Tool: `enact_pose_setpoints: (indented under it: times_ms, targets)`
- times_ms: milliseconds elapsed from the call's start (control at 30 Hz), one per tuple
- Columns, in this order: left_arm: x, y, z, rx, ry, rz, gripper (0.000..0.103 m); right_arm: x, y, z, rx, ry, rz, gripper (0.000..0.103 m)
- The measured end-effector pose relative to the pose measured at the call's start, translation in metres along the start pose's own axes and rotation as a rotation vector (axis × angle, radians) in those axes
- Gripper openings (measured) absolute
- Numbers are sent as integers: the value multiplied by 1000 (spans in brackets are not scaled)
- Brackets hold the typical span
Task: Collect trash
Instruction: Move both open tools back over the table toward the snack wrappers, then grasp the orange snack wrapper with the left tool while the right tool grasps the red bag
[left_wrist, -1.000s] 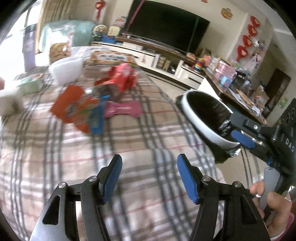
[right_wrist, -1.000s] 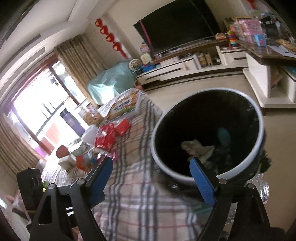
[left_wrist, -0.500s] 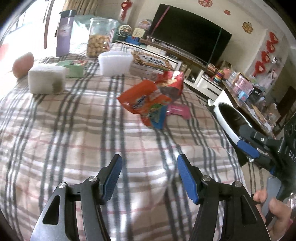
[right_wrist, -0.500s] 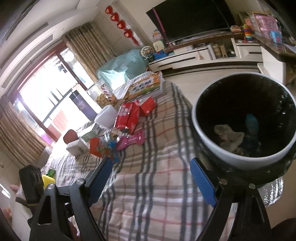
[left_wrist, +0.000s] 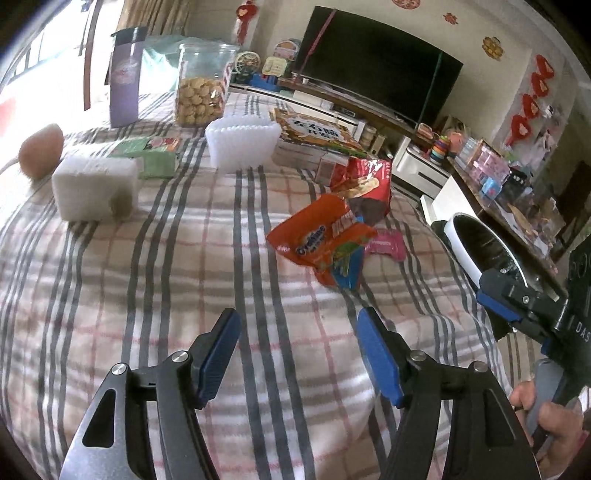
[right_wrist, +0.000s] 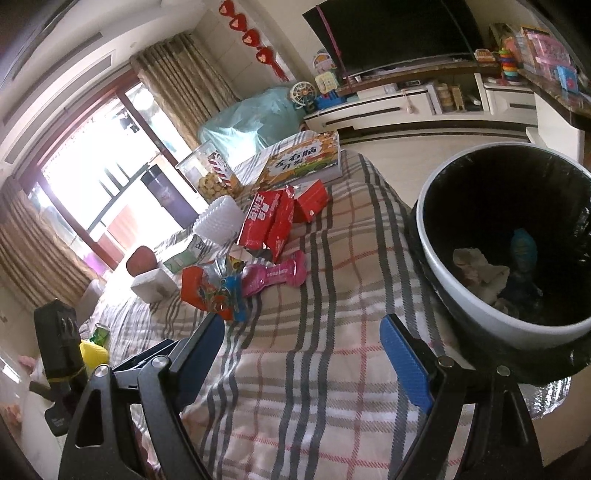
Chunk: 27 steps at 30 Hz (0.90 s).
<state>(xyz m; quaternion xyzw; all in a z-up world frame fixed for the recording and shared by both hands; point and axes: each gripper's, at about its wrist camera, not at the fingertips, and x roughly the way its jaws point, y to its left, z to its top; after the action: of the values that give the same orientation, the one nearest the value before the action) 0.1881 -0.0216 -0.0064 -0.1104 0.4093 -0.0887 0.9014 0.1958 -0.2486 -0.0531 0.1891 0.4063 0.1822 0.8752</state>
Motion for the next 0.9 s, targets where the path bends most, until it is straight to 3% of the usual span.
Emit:
enact_pose_setpoints:
  times_ms: [300, 533, 633, 700, 900]
  targets:
    - [29, -4, 27, 75, 9, -5, 75, 19, 8, 17, -2, 2, 22, 88]
    - [54, -6, 43, 119, 18, -9, 75, 35, 8, 31, 9, 14, 38, 88]
    - [59, -5, 48, 140, -2, -13, 68, 44, 11, 37, 10, 21, 47, 87]
    - [65, -3, 49, 143, 9, -33, 49, 51, 13, 42, 10, 26, 57, 87]
    - [72, 9, 52, 117, 8, -73, 26, 76, 21, 51, 7, 33, 88, 86]
